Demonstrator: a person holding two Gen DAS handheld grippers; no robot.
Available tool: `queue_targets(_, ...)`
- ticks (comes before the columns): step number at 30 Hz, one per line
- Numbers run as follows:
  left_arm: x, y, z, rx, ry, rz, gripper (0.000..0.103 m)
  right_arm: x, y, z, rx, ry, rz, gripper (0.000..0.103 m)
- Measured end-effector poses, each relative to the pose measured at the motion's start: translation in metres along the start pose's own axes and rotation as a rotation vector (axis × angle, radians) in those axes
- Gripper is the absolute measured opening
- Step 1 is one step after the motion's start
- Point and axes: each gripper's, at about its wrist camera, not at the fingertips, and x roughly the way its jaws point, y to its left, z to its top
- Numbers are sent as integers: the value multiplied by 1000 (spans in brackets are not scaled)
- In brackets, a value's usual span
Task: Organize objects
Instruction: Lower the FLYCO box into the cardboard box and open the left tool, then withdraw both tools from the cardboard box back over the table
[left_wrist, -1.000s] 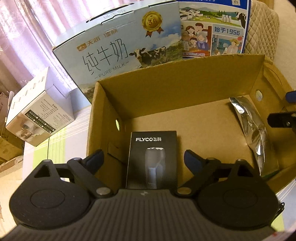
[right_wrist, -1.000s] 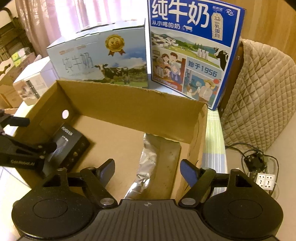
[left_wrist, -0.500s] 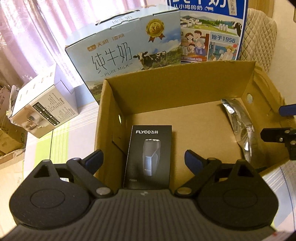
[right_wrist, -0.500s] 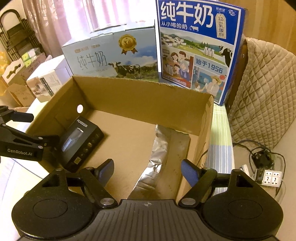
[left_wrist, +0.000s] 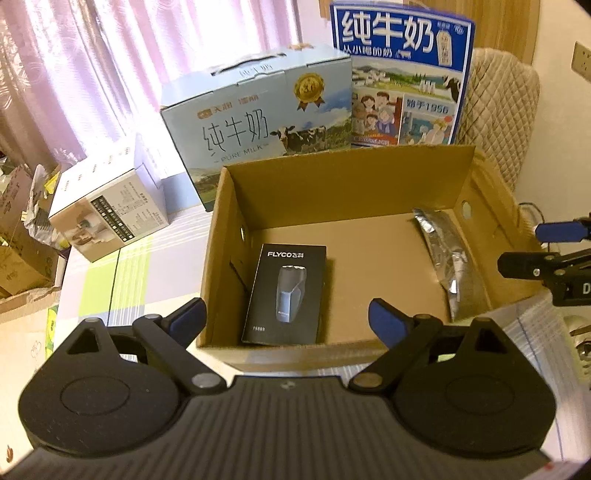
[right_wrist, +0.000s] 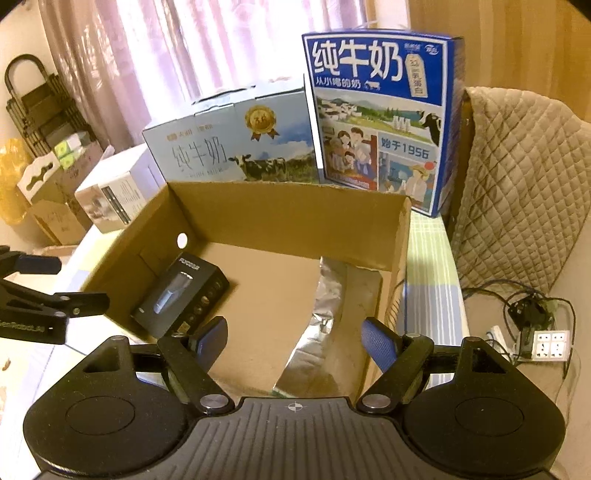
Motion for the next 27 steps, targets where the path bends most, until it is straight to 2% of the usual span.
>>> queue_targets(8, -40, 16, -21, -50, -36, -19, 93, -39, 15, -23, 26, -73, 4, 77)
queue_targets(15, -67, 36, -47, -79, -63, -42, 93, -70, 25, -48, 109, -118, -13, 77)
queue_targets(20, -79, 53, -70, -101, -64, -54, 93, -83, 30, -67, 174, -117, -29, 77)
queue_targets(27, -81, 77, -106, -136, -14, -58, 93, -82, 46, -96, 216, -80, -48, 77)
